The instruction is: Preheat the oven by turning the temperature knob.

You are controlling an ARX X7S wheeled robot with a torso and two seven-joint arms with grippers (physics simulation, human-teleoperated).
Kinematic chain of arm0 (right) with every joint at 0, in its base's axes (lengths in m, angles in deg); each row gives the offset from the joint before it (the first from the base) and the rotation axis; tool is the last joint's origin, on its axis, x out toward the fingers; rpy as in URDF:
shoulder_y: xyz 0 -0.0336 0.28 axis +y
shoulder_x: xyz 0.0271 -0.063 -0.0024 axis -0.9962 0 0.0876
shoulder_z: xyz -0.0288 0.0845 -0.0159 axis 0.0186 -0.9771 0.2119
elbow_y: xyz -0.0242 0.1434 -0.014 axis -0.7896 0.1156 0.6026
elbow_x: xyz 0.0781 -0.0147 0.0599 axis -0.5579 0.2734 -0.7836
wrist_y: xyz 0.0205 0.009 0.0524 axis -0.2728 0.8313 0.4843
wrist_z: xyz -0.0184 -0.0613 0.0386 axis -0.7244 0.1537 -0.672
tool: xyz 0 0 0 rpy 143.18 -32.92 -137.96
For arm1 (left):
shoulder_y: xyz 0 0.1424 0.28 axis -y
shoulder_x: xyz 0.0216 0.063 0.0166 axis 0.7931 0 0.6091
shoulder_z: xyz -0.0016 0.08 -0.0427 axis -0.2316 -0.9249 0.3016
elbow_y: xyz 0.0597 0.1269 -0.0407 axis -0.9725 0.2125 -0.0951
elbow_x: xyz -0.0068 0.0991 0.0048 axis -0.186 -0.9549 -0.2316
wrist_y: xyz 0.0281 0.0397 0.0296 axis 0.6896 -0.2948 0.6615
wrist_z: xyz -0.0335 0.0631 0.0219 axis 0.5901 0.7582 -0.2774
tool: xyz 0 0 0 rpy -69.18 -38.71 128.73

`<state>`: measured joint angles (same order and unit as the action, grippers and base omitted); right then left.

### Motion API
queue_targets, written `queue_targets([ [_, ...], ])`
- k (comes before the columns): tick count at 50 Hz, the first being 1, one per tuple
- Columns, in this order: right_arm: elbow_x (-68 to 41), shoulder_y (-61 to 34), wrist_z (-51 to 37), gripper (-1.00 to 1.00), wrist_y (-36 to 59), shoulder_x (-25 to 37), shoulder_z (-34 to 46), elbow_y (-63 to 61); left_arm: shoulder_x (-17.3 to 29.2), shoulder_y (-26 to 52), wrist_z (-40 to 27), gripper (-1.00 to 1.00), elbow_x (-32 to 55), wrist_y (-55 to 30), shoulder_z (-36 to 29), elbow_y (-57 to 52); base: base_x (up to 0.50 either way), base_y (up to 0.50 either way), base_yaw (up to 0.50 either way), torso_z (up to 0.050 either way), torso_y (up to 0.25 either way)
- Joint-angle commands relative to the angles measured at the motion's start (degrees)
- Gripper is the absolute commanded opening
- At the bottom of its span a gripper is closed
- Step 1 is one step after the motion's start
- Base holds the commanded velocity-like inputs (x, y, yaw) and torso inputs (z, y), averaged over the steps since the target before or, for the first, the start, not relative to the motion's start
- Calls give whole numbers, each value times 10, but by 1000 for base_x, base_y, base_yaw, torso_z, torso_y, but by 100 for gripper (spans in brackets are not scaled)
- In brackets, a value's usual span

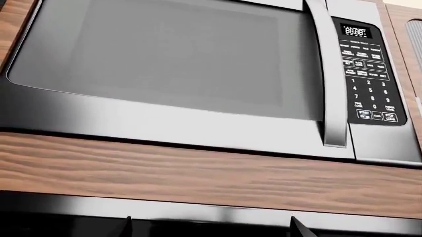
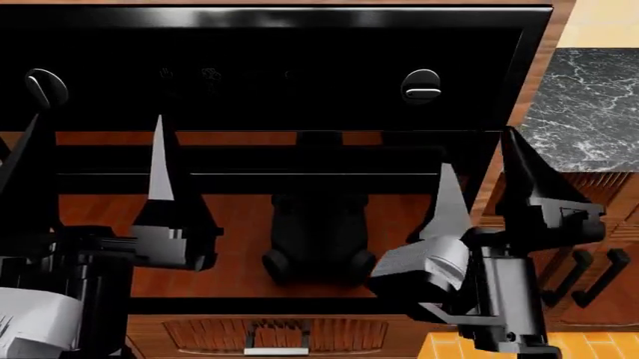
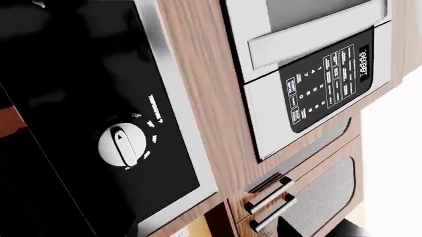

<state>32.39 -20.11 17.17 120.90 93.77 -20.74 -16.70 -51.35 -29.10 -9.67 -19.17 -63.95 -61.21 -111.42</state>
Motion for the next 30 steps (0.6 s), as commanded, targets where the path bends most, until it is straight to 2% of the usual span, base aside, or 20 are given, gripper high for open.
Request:
queue_targets([
  [1,78,-37,74,100,-23,25,5,43,4,0,-4,100,6,-1,1,1,0,0,0,0,0],
  [15,88,-99,160,100,-53,31,4,71,9,4,-10,100,16,-3,3,4,0,0,0,0,0],
  [30,47,-118,203,100,-66,44,2,108,13,5,-15,100,17,0,1,7,0,0,0,0,0],
])
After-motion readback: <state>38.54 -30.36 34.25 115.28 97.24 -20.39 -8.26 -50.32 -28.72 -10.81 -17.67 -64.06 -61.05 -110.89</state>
